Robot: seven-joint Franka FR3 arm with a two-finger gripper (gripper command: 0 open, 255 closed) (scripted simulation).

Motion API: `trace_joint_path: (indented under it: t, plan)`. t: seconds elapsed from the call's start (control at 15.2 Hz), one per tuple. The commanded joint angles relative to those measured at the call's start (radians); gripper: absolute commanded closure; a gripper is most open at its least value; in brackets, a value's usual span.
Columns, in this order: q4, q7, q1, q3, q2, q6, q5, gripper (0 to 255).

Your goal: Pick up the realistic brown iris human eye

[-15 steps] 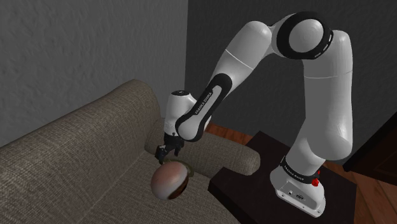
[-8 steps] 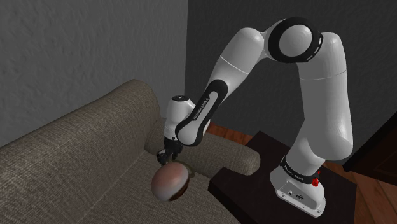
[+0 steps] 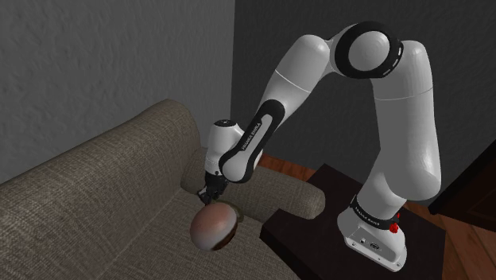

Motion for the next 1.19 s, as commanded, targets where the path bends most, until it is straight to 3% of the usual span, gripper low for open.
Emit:
trace_joint_path:
  t: [0.0,1.12]
  plan:
    - [0.001,0.0,0.0,0.0,0.001,-0.001,0.0,255]
    - [-0.028,-0.011,-0.049,0.058,-0.199,-0.169,0.056,255]
